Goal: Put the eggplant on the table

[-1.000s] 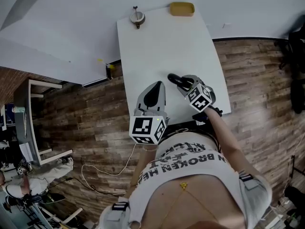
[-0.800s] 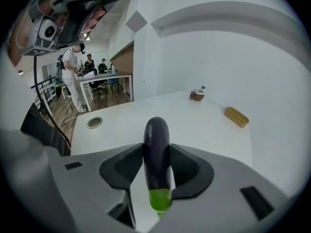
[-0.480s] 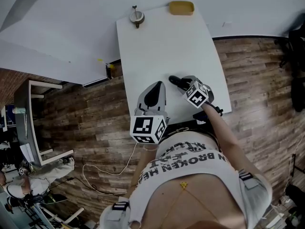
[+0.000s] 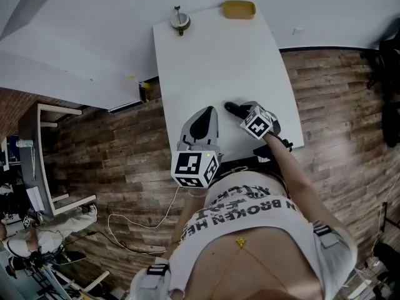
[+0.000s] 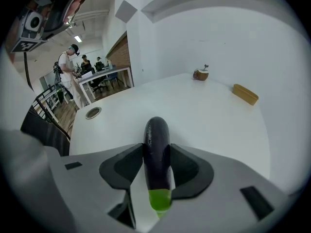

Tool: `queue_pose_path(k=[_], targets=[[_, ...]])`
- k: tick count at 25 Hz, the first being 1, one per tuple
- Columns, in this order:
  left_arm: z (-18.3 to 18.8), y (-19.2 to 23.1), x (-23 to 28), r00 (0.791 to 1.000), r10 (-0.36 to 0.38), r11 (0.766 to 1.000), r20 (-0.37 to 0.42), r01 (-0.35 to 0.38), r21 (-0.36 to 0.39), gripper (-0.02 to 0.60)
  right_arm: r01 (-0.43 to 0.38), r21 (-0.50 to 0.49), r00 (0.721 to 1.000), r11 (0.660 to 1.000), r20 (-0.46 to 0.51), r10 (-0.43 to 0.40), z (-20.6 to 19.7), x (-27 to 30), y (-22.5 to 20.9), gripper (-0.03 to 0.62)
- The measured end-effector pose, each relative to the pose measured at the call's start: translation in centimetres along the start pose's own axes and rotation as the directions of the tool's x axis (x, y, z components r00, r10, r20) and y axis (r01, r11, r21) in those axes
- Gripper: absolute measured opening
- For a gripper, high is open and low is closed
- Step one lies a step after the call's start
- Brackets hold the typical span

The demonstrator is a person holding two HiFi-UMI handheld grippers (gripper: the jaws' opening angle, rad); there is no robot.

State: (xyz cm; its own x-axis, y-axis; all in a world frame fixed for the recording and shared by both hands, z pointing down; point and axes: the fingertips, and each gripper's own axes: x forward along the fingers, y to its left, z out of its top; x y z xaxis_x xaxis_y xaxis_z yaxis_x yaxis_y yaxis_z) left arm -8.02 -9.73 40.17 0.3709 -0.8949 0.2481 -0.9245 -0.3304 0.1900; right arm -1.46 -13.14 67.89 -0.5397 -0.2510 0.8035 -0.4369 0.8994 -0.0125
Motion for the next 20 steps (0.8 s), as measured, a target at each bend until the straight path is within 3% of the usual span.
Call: queue_pose_path(k=[20], targets=[[-0.52,0.07,-0.06,1.000,-0.004,1.000,-0.008,0.004,-0.005,-0.002,-0.019,0.006,1.000,1.000,-0.016,0.019,-1.06,0.61,0.22,0.175]])
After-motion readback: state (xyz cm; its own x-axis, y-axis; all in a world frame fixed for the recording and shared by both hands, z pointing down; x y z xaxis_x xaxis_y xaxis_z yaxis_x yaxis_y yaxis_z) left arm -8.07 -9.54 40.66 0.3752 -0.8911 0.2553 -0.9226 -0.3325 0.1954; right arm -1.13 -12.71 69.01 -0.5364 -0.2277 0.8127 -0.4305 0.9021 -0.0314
